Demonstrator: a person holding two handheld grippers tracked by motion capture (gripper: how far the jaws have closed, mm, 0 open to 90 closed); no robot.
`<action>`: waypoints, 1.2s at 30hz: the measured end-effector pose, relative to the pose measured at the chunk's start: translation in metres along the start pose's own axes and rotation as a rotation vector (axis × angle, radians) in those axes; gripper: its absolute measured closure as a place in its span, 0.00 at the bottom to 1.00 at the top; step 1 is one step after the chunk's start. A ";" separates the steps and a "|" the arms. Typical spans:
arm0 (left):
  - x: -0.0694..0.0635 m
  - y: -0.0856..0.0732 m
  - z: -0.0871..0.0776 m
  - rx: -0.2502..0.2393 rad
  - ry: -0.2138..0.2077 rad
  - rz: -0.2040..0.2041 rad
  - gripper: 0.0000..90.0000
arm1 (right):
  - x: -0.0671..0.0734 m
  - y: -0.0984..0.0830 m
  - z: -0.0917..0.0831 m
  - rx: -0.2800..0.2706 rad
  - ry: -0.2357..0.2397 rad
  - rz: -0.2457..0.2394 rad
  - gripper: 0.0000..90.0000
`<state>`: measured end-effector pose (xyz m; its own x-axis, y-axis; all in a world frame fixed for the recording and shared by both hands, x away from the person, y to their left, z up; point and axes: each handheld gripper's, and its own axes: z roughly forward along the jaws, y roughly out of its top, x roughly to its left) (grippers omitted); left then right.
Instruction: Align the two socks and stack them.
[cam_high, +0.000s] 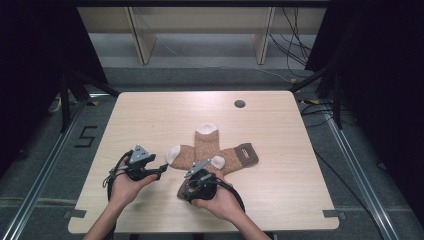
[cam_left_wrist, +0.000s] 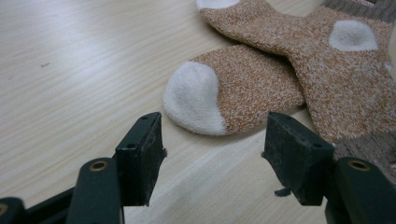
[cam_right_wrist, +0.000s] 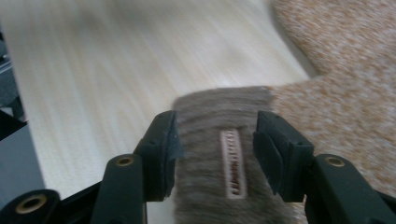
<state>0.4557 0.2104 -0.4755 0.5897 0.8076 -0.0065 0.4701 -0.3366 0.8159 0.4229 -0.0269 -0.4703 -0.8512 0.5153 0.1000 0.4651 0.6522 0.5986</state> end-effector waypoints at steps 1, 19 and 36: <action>0.000 0.000 0.000 -0.005 0.007 -0.005 0.41 | 0.002 0.001 0.001 0.006 0.007 -0.005 0.58; 0.000 0.003 0.003 -0.012 -0.003 0.009 0.41 | 0.005 0.005 -0.003 0.000 -0.012 -0.108 0.95; -0.005 0.012 0.011 -0.007 -0.027 0.072 0.41 | -0.031 0.025 -0.098 -0.207 -0.152 0.001 0.95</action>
<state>0.4655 0.1974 -0.4722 0.6396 0.7678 0.0365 0.4213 -0.3898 0.8189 0.4371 -0.0812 -0.3808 -0.7970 0.6039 -0.0107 0.3931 0.5320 0.7500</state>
